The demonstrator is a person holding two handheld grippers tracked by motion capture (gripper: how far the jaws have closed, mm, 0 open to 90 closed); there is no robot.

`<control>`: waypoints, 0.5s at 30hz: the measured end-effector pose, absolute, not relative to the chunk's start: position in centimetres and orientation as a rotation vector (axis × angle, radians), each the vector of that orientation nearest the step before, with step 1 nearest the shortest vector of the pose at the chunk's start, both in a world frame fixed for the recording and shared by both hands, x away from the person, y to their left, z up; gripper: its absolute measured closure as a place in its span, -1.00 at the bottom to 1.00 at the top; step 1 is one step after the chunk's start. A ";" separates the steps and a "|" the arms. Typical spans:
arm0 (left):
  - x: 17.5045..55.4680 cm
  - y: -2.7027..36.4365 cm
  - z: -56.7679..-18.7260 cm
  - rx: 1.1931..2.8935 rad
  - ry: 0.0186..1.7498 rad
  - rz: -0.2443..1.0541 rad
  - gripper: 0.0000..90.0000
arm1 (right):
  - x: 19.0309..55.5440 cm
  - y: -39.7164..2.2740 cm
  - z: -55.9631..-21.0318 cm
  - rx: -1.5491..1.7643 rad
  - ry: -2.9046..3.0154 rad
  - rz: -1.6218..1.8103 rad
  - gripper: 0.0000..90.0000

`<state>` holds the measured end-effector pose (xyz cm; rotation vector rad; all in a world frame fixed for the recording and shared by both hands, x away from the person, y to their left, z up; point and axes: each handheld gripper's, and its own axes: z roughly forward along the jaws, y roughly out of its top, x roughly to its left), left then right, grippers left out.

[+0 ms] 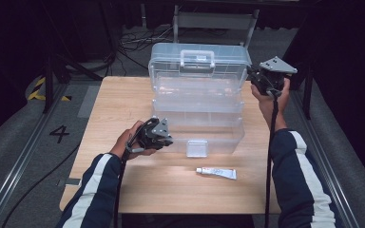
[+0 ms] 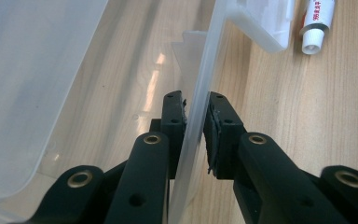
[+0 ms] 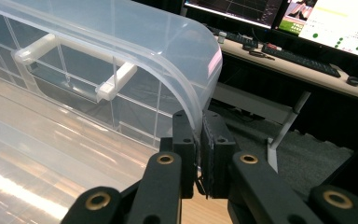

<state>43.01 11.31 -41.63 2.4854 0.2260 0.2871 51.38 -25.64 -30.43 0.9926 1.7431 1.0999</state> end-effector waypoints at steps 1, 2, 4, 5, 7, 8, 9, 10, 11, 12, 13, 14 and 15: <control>43.0 11.3 -41.6 2.486 0.228 0.288 0.76 | 51.5 -25.6 -30.4 0.995 1.743 1.097 0.90; 43.0 11.3 -41.6 2.485 0.226 0.289 0.76 | 51.6 -25.7 -30.3 0.998 1.748 1.099 0.90; 43.0 11.3 -41.6 2.488 0.220 0.288 0.76 | 51.7 -25.7 -30.2 1.000 1.753 1.101 0.90; 43.0 11.3 -41.6 2.486 0.226 0.284 0.76 | 52.0 -25.7 -30.2 1.006 1.755 1.103 0.90; 43.0 11.3 -41.6 2.485 0.223 0.287 0.76 | 52.1 -25.7 -30.2 1.009 1.753 1.103 0.90; 43.0 11.3 -41.6 2.485 0.221 0.286 0.76 | 52.3 -25.7 -30.1 1.012 1.755 1.100 0.90; 43.1 11.3 -41.6 2.485 0.219 0.285 0.76 | 52.4 -25.7 -30.1 1.011 1.754 1.099 0.90; 43.1 11.3 -41.7 2.482 0.220 0.283 0.77 | 52.5 -25.7 -30.1 1.012 1.753 1.100 0.90; 43.1 11.4 -41.7 2.481 0.216 0.279 0.77 | 52.7 -25.7 -30.1 1.015 1.754 1.103 0.90; 43.1 11.4 -41.7 2.480 0.216 0.274 0.77 | 52.8 -25.7 -30.1 1.019 1.754 1.112 0.90; 43.3 11.5 -41.7 2.467 0.211 0.265 0.77 | 53.0 -25.8 -30.2 1.031 1.750 1.136 0.91; 43.3 11.5 -41.7 2.467 0.211 0.265 0.78 | 53.0 -25.8 -30.2 1.031 1.750 1.136 0.91; 43.3 11.6 -41.7 2.461 0.209 0.259 0.78 | 53.3 -26.0 -30.1 1.042 1.750 1.148 0.91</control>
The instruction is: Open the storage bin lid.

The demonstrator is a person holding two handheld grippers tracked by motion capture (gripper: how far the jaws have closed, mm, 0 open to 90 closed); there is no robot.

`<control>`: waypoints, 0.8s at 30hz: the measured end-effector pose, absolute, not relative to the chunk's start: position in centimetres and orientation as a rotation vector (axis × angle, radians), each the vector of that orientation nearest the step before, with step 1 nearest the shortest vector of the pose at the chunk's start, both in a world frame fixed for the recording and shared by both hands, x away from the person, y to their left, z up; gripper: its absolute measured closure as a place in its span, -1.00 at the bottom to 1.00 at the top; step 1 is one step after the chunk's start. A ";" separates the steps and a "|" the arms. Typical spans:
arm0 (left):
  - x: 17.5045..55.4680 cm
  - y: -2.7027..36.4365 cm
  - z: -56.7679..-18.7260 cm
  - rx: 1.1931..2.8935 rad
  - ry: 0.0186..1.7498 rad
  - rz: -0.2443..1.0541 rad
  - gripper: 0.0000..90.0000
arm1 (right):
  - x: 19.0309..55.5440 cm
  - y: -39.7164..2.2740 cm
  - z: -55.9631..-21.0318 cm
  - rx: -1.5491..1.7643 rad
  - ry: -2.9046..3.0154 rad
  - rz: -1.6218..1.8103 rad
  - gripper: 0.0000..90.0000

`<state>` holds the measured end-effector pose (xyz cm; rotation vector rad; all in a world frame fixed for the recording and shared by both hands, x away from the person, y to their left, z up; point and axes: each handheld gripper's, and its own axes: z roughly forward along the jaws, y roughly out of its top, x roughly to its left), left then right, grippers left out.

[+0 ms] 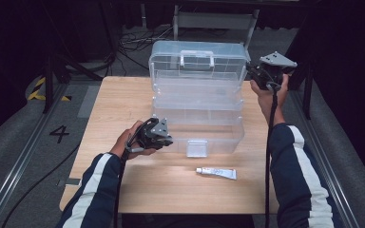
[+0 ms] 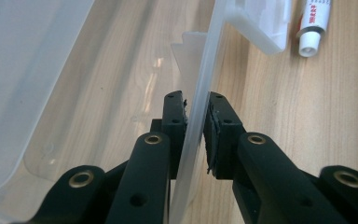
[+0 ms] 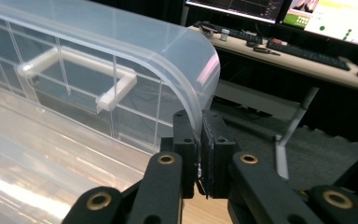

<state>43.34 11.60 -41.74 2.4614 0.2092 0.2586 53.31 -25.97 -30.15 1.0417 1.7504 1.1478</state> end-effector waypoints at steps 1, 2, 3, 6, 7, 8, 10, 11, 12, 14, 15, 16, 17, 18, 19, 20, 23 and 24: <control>43.3 11.6 -41.7 2.463 0.205 0.260 0.78 | 53.8 -26.0 -30.1 1.052 1.755 1.156 0.91; 43.3 11.5 -41.7 2.466 0.202 0.263 0.78 | 53.9 -26.0 -30.1 1.057 1.752 1.158 0.91; 43.3 11.5 -41.7 2.467 0.201 0.264 0.78 | 54.1 -25.9 -30.1 1.061 1.750 1.162 0.91; 43.4 11.6 -41.7 2.462 0.199 0.255 0.79 | 54.5 -25.9 -30.2 1.069 1.746 1.171 0.91; 43.4 11.6 -41.8 2.460 0.198 0.254 0.79 | 54.7 -26.0 -30.2 1.074 1.747 1.175 0.91; 43.5 11.6 -41.8 2.459 0.196 0.253 0.79 | 54.8 -26.0 -30.2 1.073 1.748 1.174 0.91; 43.5 11.7 -41.8 2.459 0.198 0.250 0.80 | 55.3 -26.0 -30.1 1.078 1.755 1.173 0.90; 43.5 11.6 -41.8 2.459 0.200 0.251 0.80 | 55.3 -26.0 -30.1 1.078 1.755 1.173 0.90; 43.4 11.6 -41.8 2.460 0.199 0.252 0.79 | 55.5 -26.0 -30.1 1.082 1.756 1.173 0.90; 43.4 11.6 -41.7 2.461 0.197 0.251 0.79 | 55.9 -25.9 -30.1 1.083 1.763 1.160 0.90; 43.4 11.6 -41.7 2.461 0.198 0.251 0.79 | 56.2 -25.9 -30.1 1.089 1.765 1.160 0.90; 43.4 11.6 -41.7 2.464 0.197 0.252 0.79 | 56.4 -25.9 -30.0 1.091 1.770 1.157 0.89; 43.4 11.6 -41.7 2.466 0.196 0.253 0.80 | 56.8 -25.9 -30.0 1.097 1.775 1.150 0.89; 43.4 11.6 -41.7 2.468 0.195 0.254 0.80 | 57.0 -25.9 -30.0 1.099 1.777 1.148 0.89; 43.4 11.5 -41.7 2.471 0.195 0.254 0.80 | 57.3 -25.8 -30.1 1.097 1.781 1.139 0.88; 43.4 11.5 -41.7 2.474 0.196 0.255 0.80 | 57.6 -25.7 -30.1 1.101 1.782 1.133 0.88; 43.4 11.5 -41.6 2.482 0.197 0.255 0.80 | 58.3 -25.7 -30.1 1.113 1.790 1.131 0.88; 43.4 11.5 -41.6 2.482 0.197 0.255 0.80 | 58.6 -25.7 -30.2 1.111 1.796 1.122 0.87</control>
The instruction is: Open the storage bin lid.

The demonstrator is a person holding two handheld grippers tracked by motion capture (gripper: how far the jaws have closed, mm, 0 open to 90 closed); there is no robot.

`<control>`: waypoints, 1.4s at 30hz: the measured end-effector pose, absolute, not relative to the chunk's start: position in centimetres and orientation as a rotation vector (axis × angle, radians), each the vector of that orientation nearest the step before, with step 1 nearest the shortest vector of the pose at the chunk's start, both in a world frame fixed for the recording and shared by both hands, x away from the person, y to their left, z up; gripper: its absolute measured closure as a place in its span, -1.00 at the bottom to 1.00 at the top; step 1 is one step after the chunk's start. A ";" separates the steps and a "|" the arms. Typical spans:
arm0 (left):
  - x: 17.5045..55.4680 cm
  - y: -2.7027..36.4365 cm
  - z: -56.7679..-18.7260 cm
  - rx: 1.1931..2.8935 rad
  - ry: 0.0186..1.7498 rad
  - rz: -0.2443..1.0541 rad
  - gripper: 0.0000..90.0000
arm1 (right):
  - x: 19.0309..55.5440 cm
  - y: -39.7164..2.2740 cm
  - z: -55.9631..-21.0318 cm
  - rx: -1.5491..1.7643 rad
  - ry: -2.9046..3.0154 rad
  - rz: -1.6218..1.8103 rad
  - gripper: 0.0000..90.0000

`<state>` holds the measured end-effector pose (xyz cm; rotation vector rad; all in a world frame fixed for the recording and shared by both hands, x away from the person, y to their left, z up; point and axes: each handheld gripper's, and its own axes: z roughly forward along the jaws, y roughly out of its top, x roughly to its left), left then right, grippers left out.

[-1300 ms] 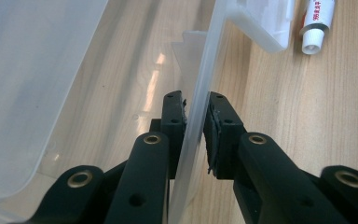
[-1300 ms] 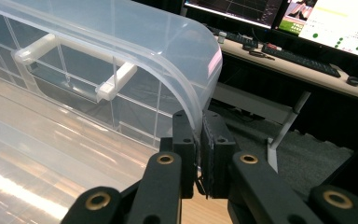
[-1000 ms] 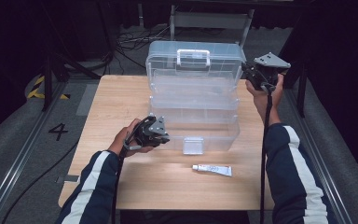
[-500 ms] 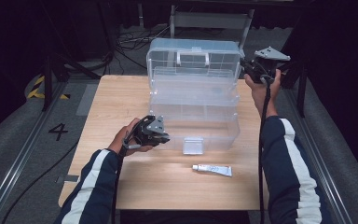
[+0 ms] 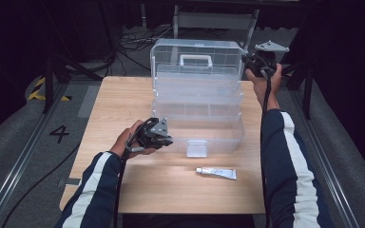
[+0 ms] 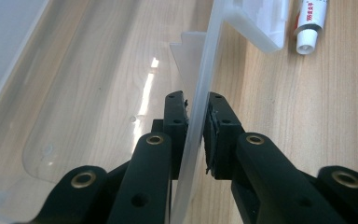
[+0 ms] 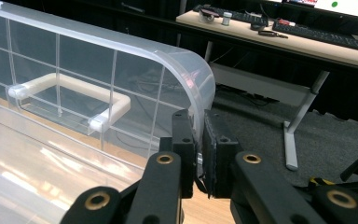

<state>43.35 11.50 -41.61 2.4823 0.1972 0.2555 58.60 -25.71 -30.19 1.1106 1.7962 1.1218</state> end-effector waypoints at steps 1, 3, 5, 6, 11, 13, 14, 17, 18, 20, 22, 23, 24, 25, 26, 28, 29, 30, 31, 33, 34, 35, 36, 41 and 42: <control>43.3 11.5 -41.6 2.485 0.197 0.258 0.80 | 58.8 -25.7 -30.2 1.117 1.801 1.124 0.88; 43.3 11.5 -41.6 2.486 0.197 0.258 0.80 | 59.1 -25.7 -30.2 1.113 1.809 1.114 0.87; 43.3 11.4 -41.6 2.483 0.192 0.255 0.80 | 59.2 -25.7 -30.2 1.119 1.813 1.113 0.87; 43.3 11.5 -41.6 2.486 0.192 0.259 0.80 | 59.3 -25.8 -30.1 1.123 1.819 1.119 0.87; 43.3 11.5 -41.6 2.485 0.196 0.250 0.80 | 60.4 -25.7 -30.2 1.131 1.842 1.090 0.86; 43.3 11.6 -41.6 2.482 0.194 0.240 0.81 | 60.8 -25.6 -30.4 1.135 1.847 1.079 0.86; 43.3 11.6 -41.6 2.479 0.192 0.239 0.81 | 61.0 -25.6 -30.4 1.138 1.853 1.081 0.86; 43.3 11.6 -41.6 2.479 0.194 0.240 0.81 | 61.6 -25.6 -30.5 1.149 1.863 1.073 0.86; 43.2 11.6 -41.6 2.485 0.197 0.243 0.81 | 61.8 -25.6 -30.5 1.157 1.867 1.069 0.86; 43.1 11.7 -41.5 2.490 0.193 0.233 0.81 | 62.2 -25.4 -30.7 1.157 1.880 1.055 0.86; 43.0 11.8 -41.5 2.490 0.189 0.232 0.81 | 62.8 -25.4 -30.9 1.162 1.901 1.039 0.85; 43.0 11.8 -41.5 2.492 0.194 0.229 0.81 | 62.9 -25.4 -31.0 1.165 1.904 1.037 0.85; 42.9 11.8 -41.5 2.492 0.190 0.229 0.81 | 63.1 -25.4 -31.0 1.172 1.908 1.034 0.85; 42.9 11.8 -41.5 2.492 0.190 0.229 0.81 | 63.2 -25.4 -31.1 1.174 1.915 1.031 0.84; 42.8 11.8 -41.4 2.499 0.190 0.233 0.80 | 63.4 -25.4 -31.1 1.173 1.922 1.025 0.84; 42.8 11.8 -41.4 2.499 0.191 0.231 0.81 | 63.6 -25.3 -31.1 1.179 1.932 1.021 0.84; 42.6 11.8 -41.4 2.496 0.193 0.229 0.81 | 63.8 -25.3 -31.2 1.182 1.942 1.012 0.84; 42.6 11.8 -41.4 2.498 0.188 0.229 0.81 | 63.9 -25.3 -31.3 1.185 1.947 1.009 0.84; 42.6 11.8 -41.4 2.498 0.188 0.229 0.81 | 63.9 -25.3 -31.3 1.185 1.947 1.009 0.84; 42.4 11.9 -41.5 2.494 0.191 0.231 0.80 | 64.2 -25.4 -31.5 1.194 1.964 0.999 0.83; 42.3 12.0 -41.4 2.495 0.193 0.238 0.80 | 64.3 -25.5 -31.5 1.194 1.974 0.993 0.82; 42.2 12.0 -41.4 2.494 0.196 0.235 0.79 | 64.4 -25.5 -31.7 1.199 1.979 0.988 0.82; 42.2 12.0 -41.4 2.494 0.196 0.235 0.79 | 64.5 -25.5 -31.8 1.202 1.982 0.984 0.82; 41.7 12.2 -41.4 2.492 0.196 0.231 0.79 | 65.3 -25.4 -32.7 1.222 2.013 0.940 0.80; 41.7 12.2 -41.4 2.490 0.193 0.232 0.79 | 65.5 -25.4 -32.9 1.227 2.017 0.936 0.80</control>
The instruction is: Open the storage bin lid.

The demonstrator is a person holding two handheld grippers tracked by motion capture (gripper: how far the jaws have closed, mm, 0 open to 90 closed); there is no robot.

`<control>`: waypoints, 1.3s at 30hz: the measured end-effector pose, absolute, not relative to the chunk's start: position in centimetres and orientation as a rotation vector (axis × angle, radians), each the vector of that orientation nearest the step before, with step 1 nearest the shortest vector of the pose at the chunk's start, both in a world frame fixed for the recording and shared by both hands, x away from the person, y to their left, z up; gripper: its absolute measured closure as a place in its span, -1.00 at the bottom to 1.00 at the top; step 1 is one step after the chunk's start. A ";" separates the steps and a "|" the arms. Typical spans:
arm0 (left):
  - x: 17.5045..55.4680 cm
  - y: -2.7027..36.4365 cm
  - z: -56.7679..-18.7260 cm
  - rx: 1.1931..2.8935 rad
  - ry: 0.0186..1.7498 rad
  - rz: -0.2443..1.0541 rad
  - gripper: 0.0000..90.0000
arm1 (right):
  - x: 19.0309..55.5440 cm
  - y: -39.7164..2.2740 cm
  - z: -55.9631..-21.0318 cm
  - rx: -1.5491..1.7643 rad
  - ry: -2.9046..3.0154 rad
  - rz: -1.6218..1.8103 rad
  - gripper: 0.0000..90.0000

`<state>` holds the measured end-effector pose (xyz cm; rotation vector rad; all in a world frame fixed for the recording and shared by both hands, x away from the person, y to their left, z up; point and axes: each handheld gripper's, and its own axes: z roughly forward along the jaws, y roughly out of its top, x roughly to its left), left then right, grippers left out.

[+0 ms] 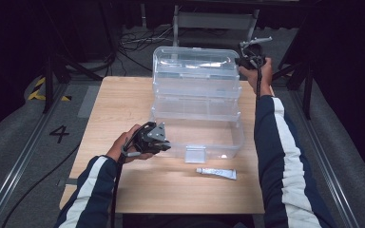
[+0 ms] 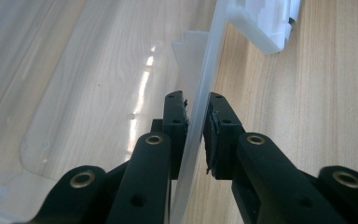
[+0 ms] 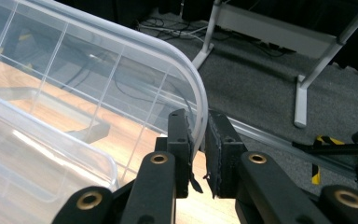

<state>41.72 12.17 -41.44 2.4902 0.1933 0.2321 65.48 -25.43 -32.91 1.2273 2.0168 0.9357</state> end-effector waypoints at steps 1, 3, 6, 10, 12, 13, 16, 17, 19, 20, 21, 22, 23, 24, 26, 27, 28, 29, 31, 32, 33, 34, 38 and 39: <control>41.7 12.2 -41.4 2.490 0.193 0.232 0.78 | 65.5 -25.4 -32.9 1.227 2.017 0.936 0.80; 41.6 12.3 -41.5 2.482 0.200 0.228 0.78 | 65.9 -25.5 -33.5 1.245 2.034 0.918 0.79; 41.5 12.3 -41.6 2.473 0.204 0.224 0.78 | 66.2 -25.5 -33.8 1.254 2.042 0.911 0.79; 41.4 12.3 -41.6 2.469 0.205 0.228 0.77 | 66.9 -25.5 -34.6 1.280 2.058 0.904 0.79; 41.4 12.3 -41.6 2.469 0.204 0.230 0.77 | 67.2 -25.5 -34.9 1.286 2.066 0.902 0.79; 41.4 12.3 -41.6 2.468 0.205 0.230 0.77 | 67.3 -25.5 -35.0 1.290 2.070 0.899 0.79; 41.4 12.3 -41.6 2.465 0.205 0.229 0.77 | 67.6 -25.6 -35.4 1.293 2.078 0.901 0.79; 41.3 12.3 -41.6 2.464 0.205 0.229 0.77 | 67.6 -25.6 -35.5 1.298 2.080 0.904 0.79; 41.3 12.4 -41.6 2.462 0.206 0.226 0.77 | 67.7 -25.7 -35.6 1.301 2.087 0.906 0.78; 41.3 12.4 -41.6 2.462 0.206 0.226 0.77 | 67.7 -25.7 -35.6 1.301 2.087 0.906 0.78; 41.3 12.4 -41.6 2.460 0.208 0.225 0.77 | 67.8 -25.8 -35.7 1.302 2.092 0.906 0.78; 41.3 12.4 -41.6 2.460 0.208 0.224 0.77 | 67.9 -25.8 -35.8 1.301 2.095 0.902 0.78; 41.3 12.4 -41.7 2.458 0.210 0.224 0.77 | 67.9 -25.7 -35.8 1.301 2.096 0.902 0.78; 41.3 12.4 -41.7 2.458 0.210 0.224 0.77 | 68.0 -25.7 -35.9 1.299 2.099 0.894 0.78; 41.1 12.3 -41.6 2.461 0.214 0.222 0.77 | 68.1 -25.6 -36.2 1.300 2.100 0.893 0.78; 41.1 12.3 -41.6 2.461 0.214 0.222 0.77 | 68.1 -25.6 -36.2 1.300 2.100 0.893 0.78; 41.1 12.3 -41.7 2.458 0.208 0.223 0.77 | 68.2 -25.6 -36.3 1.299 2.103 0.891 0.77; 41.0 12.3 -41.7 2.457 0.209 0.224 0.77 | 68.3 -25.6 -36.5 1.301 2.109 0.880 0.77; 41.0 12.3 -41.7 2.456 0.206 0.221 0.77 | 68.5 -25.5 -36.9 1.304 2.119 0.862 0.77; 41.0 12.3 -41.7 2.454 0.206 0.219 0.78 | 68.6 -25.5 -37.2 1.310 2.126 0.855 0.77; 41.0 12.3 -41.7 2.453 0.204 0.216 0.77 | 68.6 -25.6 -37.4 1.321 2.127 0.857 0.77; 41.0 12.3 -41.7 2.453 0.204 0.216 0.77 | 68.7 -25.7 -37.7 1.332 2.128 0.862 0.77; 41.1 12.3 -41.7 2.451 0.209 0.210 0.77 | 68.9 -25.8 -38.2 1.342 2.129 0.860 0.77; 41.1 12.3 -41.8 2.448 0.213 0.207 0.77 | 68.9 -25.9 -38.2 1.344 2.129 0.876 0.77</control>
